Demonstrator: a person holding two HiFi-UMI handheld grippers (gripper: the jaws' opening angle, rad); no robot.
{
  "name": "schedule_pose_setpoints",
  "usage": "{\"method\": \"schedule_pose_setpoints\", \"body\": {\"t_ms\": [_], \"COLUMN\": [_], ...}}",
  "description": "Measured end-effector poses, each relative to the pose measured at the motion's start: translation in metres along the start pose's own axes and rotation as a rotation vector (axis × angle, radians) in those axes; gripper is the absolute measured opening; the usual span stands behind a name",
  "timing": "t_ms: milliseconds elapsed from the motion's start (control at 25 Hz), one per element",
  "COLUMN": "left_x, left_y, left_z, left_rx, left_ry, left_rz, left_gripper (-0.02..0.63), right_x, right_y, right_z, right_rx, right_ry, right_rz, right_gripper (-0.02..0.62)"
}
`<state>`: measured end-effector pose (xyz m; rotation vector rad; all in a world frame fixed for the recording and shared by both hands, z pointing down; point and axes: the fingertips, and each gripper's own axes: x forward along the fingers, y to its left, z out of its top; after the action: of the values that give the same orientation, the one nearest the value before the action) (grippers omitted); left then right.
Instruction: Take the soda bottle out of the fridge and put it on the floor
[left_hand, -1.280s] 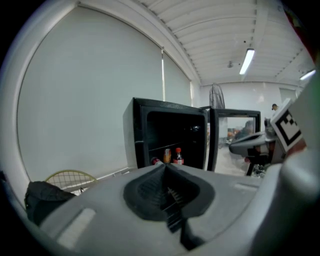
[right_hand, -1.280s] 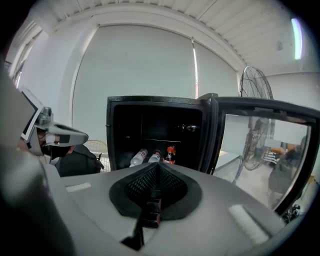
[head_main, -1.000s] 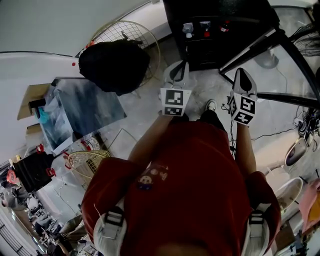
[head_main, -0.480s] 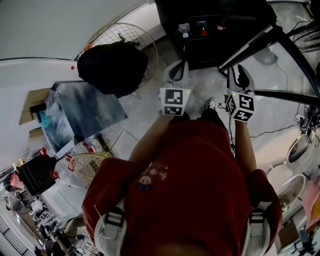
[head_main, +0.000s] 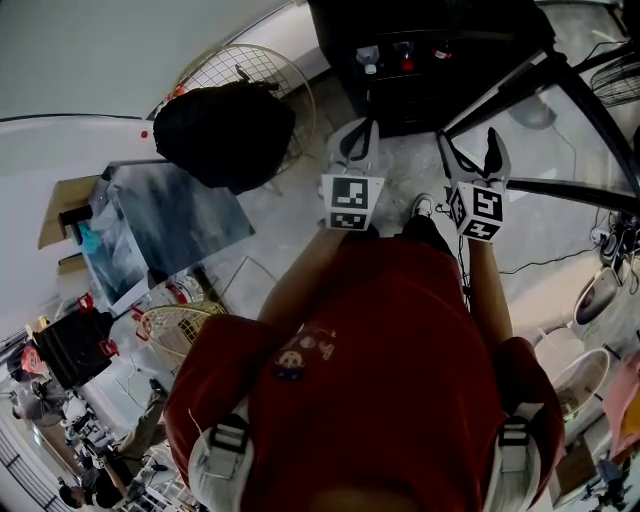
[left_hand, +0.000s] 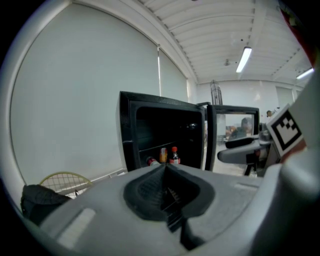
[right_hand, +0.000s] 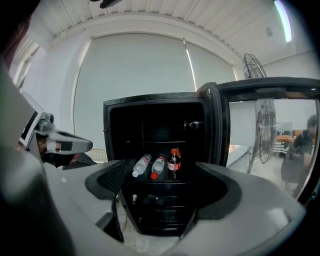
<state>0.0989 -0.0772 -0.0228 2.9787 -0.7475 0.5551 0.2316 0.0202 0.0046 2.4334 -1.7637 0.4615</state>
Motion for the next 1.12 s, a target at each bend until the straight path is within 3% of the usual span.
{"method": "schedule_pose_setpoints", "body": {"t_ms": [160,400,1120], "left_x": [0.001,0.002,0.023], "left_y": [-0.001,-0.004,-0.018], "left_z": [-0.002,-0.002,-0.031], "left_rx": [-0.001,-0.004,-0.004], "left_ry": [0.002,0.001,0.034], "left_rz": [0.001,-0.002,0.002], "left_gripper": [0.0,0.0,0.0], "right_x": [0.004,0.008,0.018], "right_y": [0.004,0.013,-0.001], "right_z": [-0.006,-0.022,-0.053], "right_rx": [0.002,0.011,0.016], "right_ry": [0.02,0.098,0.105], "right_rz": [0.021,0.082,0.073], "right_gripper": [0.466,0.463,0.463]}}
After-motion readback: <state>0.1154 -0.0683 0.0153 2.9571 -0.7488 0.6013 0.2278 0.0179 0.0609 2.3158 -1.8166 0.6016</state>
